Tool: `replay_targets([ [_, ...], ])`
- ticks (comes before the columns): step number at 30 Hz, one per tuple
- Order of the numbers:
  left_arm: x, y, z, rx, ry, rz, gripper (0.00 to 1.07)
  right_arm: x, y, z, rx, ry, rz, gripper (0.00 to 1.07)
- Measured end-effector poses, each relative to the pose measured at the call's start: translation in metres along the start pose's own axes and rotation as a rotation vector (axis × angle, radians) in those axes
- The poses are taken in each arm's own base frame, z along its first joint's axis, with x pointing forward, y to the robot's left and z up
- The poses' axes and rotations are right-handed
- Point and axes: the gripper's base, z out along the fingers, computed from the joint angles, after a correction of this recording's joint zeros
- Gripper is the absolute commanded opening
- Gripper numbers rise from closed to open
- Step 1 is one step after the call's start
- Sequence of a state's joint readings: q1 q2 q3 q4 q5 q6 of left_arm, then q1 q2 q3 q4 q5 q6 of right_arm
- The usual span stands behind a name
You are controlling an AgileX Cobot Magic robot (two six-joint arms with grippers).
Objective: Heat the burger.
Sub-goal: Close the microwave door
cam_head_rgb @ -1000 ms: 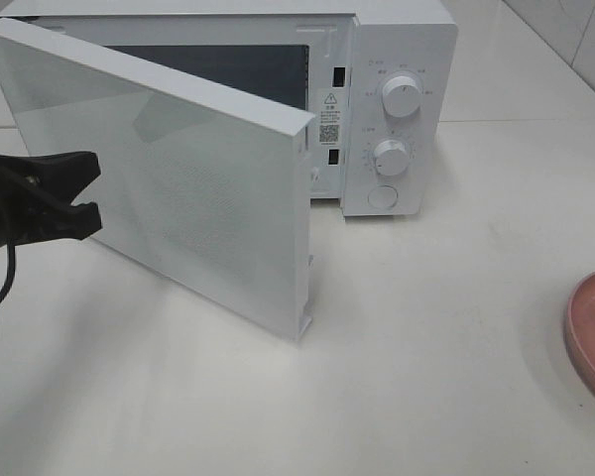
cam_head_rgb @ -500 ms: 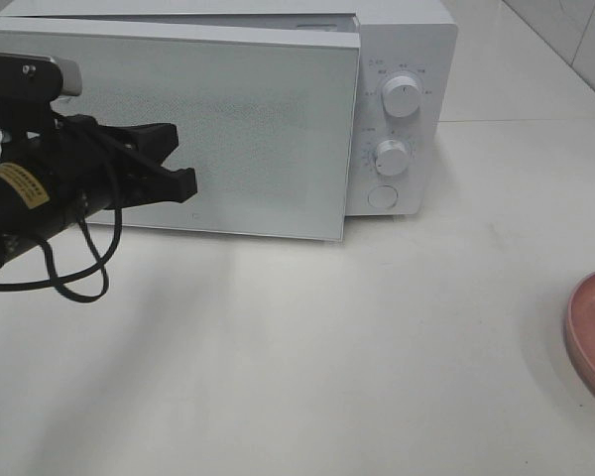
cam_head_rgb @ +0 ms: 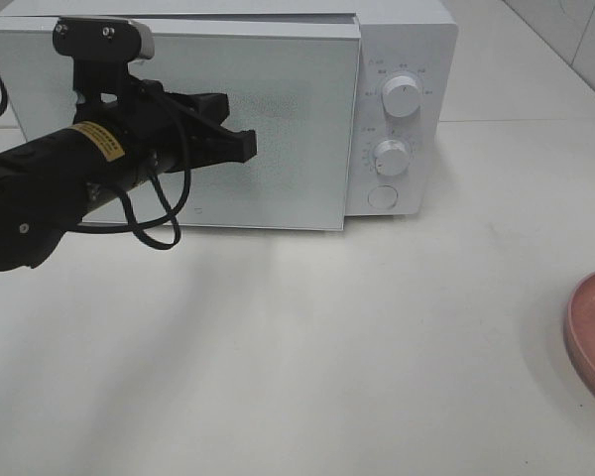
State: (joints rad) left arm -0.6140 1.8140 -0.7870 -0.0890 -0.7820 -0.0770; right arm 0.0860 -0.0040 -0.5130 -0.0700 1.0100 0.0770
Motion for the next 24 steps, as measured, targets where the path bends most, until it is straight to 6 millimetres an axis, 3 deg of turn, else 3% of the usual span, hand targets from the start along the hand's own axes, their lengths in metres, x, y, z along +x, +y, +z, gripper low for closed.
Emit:
replay_targets([
  [13, 0.003, -0.012, 0.045, 0.036, 0.060, 0.025, 0.00, 0.000, 0.000, 0.000, 0.000, 0.000, 0.000, 0.76],
  [24, 0.005, -0.020, 0.072, 0.068, 0.058, 0.054, 0.00, 0.000, 0.000, 0.000, 0.000, 0.000, 0.000, 0.76],
])
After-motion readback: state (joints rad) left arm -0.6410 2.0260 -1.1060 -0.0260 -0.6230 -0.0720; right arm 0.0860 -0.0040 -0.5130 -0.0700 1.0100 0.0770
